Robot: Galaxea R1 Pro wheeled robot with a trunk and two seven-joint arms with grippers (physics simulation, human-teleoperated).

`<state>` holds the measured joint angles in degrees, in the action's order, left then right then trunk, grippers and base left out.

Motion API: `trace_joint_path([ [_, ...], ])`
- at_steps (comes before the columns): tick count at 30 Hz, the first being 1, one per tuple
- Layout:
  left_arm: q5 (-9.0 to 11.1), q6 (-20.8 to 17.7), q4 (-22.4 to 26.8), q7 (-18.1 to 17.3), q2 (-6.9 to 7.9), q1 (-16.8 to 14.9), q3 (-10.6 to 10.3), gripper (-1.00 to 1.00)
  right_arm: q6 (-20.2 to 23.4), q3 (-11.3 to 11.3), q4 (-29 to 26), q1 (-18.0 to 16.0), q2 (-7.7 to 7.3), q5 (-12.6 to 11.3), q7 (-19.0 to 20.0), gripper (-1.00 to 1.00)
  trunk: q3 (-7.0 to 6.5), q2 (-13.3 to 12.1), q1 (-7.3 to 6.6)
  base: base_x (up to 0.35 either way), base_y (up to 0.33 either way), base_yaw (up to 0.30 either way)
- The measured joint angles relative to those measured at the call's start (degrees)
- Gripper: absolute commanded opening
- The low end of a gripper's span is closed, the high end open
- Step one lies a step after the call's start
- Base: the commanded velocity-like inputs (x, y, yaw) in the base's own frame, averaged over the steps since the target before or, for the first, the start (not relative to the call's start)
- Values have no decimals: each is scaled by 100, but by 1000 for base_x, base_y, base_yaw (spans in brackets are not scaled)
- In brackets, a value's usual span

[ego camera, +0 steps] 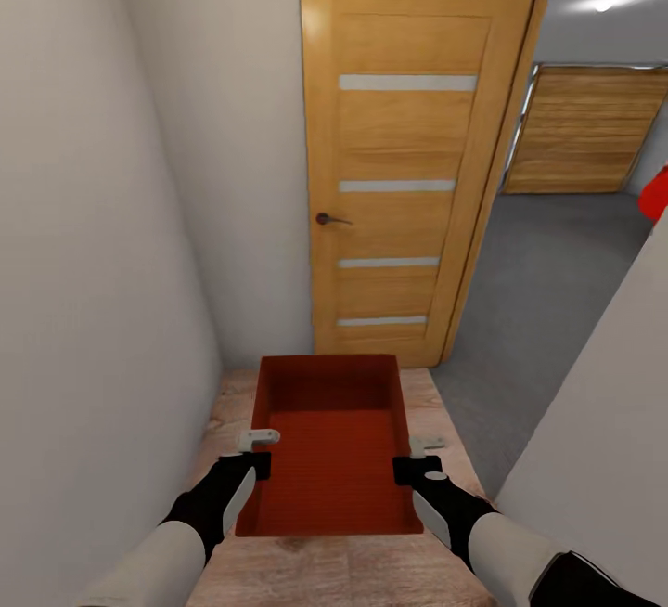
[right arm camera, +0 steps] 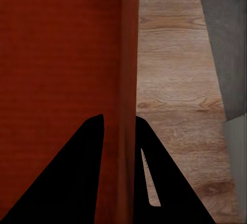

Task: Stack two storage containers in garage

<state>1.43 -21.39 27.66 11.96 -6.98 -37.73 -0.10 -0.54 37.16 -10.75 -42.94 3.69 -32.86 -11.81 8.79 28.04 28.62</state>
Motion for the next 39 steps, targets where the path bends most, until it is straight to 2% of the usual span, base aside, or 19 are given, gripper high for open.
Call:
trace_joint_path([
  [20, -15, -2, 2, 33, -31, 0, 7, -100, 0, -10, -1, 0, -28, 3, 40, -100, 0, 0, 0, 4, 3, -284],
  [39, -4, -7, 6, 3, -2, 0, 0, -100, 0, -1, -1, 1, -1, -4, 4, -100, 0, 1, -2, 212, 218, -284],
])
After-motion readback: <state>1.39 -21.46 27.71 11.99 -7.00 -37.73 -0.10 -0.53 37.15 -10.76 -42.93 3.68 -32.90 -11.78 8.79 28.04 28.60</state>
